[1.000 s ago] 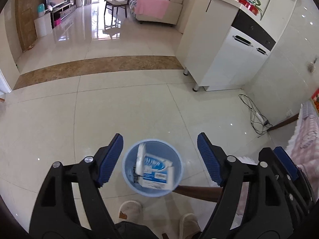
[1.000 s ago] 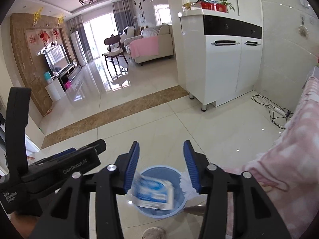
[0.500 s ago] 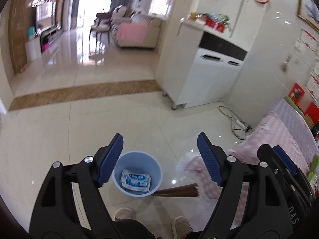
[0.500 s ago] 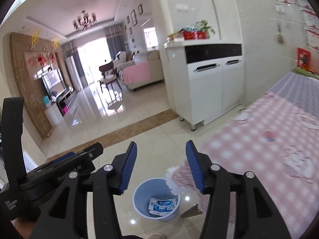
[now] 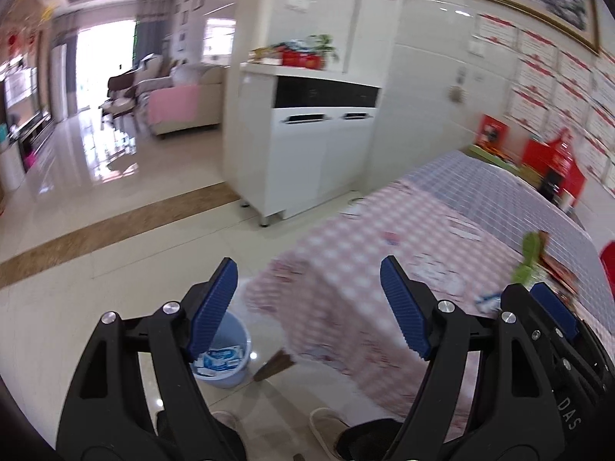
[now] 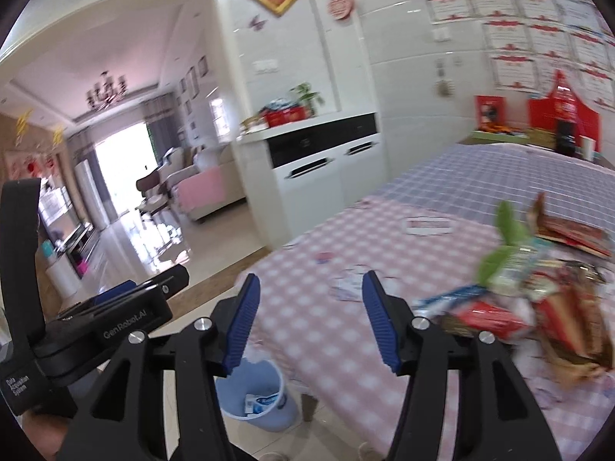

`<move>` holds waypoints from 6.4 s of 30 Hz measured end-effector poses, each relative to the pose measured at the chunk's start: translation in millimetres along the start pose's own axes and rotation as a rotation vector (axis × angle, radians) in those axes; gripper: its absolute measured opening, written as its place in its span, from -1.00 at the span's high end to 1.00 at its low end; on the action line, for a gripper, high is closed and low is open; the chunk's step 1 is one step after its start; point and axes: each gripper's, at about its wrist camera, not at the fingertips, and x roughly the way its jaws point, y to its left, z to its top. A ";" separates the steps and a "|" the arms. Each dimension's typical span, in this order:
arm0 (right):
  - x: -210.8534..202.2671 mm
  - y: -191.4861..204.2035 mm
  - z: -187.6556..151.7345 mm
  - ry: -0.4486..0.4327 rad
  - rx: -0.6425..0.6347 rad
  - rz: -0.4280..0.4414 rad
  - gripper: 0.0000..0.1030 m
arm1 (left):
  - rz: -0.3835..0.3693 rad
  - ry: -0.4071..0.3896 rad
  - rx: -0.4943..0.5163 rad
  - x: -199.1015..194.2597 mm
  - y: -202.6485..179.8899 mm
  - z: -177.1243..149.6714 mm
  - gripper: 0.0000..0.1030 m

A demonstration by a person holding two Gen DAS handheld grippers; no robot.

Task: Collect trash
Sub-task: 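Return the left tool to the table and grasp the dark snack bag, then grasp the red sachet with the right tool while the left tool holds the dark bag, then carry both items over the blue bin and open both tools, then return the right tool to the table and grasp the white tube wrapper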

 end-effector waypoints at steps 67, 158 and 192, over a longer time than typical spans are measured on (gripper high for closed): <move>-5.5 -156.5 -23.1 0.163 0.132 -0.124 -0.16 | -0.269 0.267 0.210 65.6 -168.3 -63.6 0.33; 278.8 225.8 -44.0 0.390 -0.238 0.408 0.47 | 0.281 0.201 -0.366 122.4 245.1 -15.6 -0.41; 123.8 42.9 28.7 0.131 -0.065 0.115 -0.16 | -0.056 0.126 -0.158 58.2 58.6 21.4 -0.47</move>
